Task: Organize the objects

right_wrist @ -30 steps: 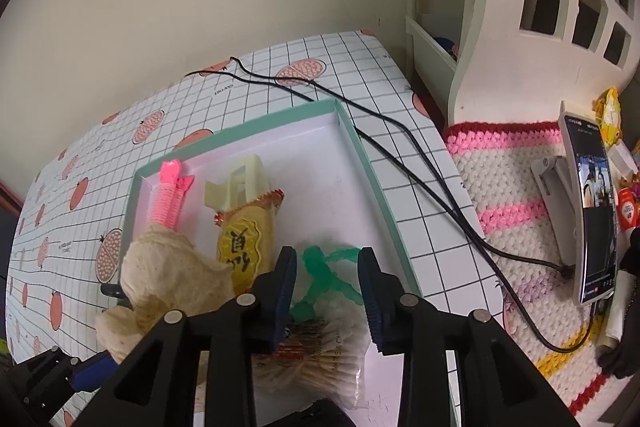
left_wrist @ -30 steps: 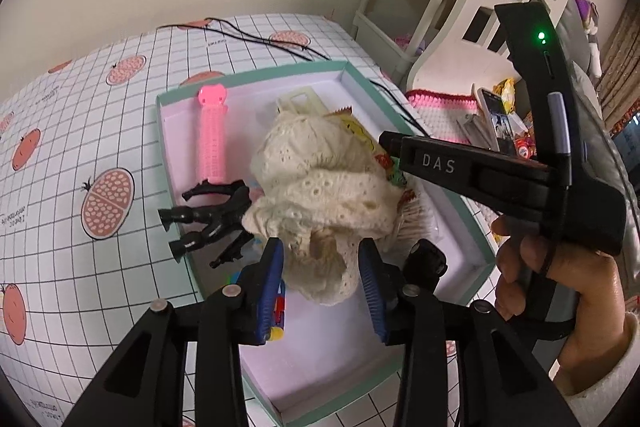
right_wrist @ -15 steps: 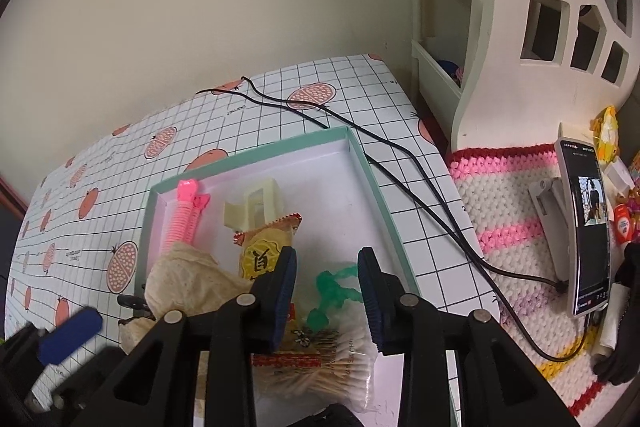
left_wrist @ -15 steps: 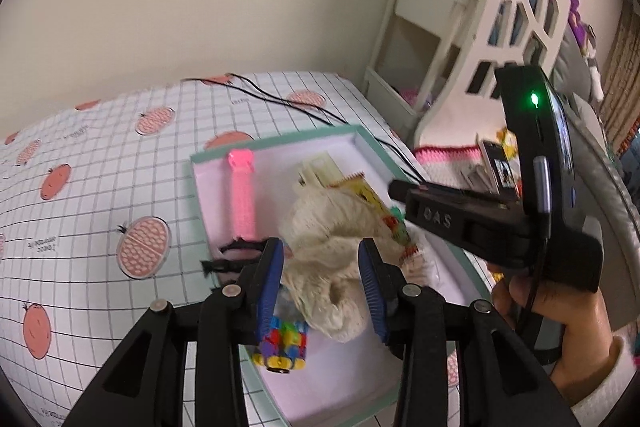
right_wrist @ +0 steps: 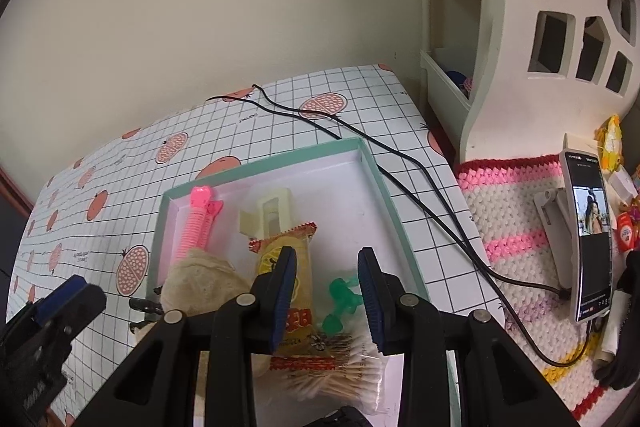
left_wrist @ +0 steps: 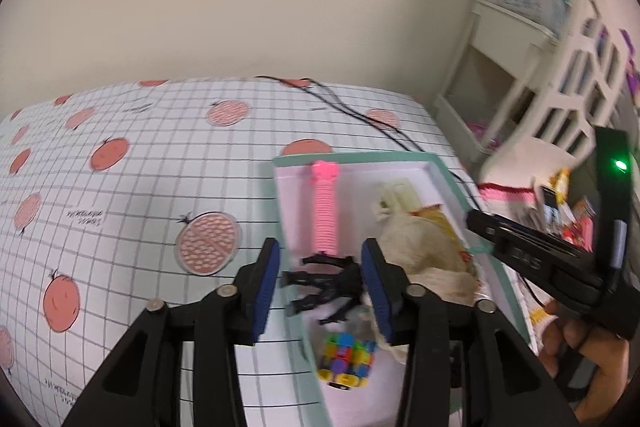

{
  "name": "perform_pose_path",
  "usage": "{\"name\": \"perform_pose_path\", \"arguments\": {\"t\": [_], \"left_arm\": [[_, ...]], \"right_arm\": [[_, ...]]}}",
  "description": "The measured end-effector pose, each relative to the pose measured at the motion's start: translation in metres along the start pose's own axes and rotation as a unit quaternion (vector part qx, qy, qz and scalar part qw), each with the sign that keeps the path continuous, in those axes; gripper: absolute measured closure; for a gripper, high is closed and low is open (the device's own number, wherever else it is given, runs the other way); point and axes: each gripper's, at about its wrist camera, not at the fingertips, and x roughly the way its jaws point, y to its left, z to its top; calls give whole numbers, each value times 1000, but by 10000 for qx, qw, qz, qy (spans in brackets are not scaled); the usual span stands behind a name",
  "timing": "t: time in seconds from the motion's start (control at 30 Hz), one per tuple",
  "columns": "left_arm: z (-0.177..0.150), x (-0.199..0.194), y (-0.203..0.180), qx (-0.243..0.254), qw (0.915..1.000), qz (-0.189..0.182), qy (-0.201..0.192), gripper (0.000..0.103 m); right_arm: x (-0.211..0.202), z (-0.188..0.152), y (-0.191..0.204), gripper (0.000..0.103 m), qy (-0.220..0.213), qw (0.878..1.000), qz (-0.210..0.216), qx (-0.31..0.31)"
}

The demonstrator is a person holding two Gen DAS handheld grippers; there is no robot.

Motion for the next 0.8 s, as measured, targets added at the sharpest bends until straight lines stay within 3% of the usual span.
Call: {"name": "perform_pose_path", "arguments": {"t": [0.17,0.23,0.33,0.47,0.57,0.6,0.67,0.8], "left_arm": [[1,6,20,-380,9989,257,116,54],[0,7,26,-488,9979,392,181,50],[-1,13,34,-644,9960,547,280,43],[-3,16,42,-808,9939,646,371,42],[-5,20,46,-873,9920,788,456,40],[-5,20,47,-895,9917,797,475,39],[-6,22,51,-1003,9900,851,510,23],[-7,23,59,-1195,9870,936,526,21]], "right_arm": [[1,0,6,68,6,9999,156,-43],[2,-1,9,57,21,9999,130,-77],[2,-2,11,55,25,9998,144,-112],[3,-3,15,50,21,9997,182,-176],[2,-3,18,40,8,9995,222,-212],[2,-3,19,38,-4,9995,226,-228],[2,-3,20,36,-12,9994,223,-248],[3,-3,21,34,0,9994,217,-267]]}}
